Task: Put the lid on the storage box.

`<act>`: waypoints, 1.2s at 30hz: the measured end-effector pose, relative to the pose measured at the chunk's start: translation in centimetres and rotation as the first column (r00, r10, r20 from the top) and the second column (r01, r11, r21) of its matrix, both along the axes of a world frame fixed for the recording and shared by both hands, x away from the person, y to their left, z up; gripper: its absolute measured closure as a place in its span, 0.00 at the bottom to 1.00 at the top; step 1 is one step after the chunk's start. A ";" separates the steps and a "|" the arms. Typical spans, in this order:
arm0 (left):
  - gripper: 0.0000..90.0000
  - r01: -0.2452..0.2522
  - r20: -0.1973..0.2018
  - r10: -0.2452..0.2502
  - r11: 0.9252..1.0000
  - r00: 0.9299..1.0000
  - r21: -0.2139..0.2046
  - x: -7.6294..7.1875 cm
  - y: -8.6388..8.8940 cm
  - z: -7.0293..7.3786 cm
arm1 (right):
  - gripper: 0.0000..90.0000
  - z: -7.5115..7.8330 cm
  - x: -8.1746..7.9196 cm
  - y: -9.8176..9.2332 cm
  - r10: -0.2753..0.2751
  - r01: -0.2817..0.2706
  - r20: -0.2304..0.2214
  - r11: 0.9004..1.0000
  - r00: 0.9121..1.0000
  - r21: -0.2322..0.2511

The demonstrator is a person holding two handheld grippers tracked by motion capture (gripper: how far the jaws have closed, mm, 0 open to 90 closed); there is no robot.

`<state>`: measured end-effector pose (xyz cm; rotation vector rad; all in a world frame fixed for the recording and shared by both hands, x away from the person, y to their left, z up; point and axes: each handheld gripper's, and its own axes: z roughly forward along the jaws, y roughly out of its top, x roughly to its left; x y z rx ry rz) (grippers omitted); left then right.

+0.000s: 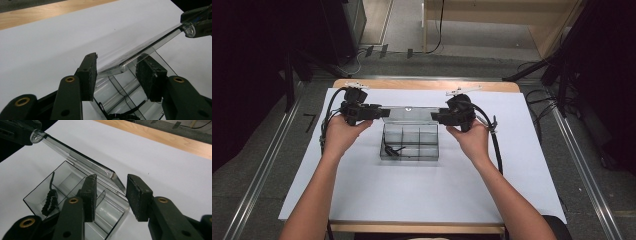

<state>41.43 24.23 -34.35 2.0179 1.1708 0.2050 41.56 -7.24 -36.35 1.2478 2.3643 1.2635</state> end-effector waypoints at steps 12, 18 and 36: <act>0.53 0.000 -0.014 0.000 1.000 1.000 0.001 -0.4 0.3 -0.4 | 0.67 0.4 -0.4 -0.3 0.007 -0.007 -0.011 1.000 1.000 0.019; 0.51 0.001 -0.018 -0.001 1.000 1.000 0.005 -0.9 0.3 -0.3 | 0.67 0.4 -0.7 -0.1 0.020 -0.020 -0.008 1.000 1.000 0.011; 0.45 -0.006 -0.030 0.006 1.000 1.000 0.009 -1.7 0.4 -0.9 | 0.62 -0.2 -1.7 -0.2 0.030 -0.029 -0.016 0.999 0.999 0.012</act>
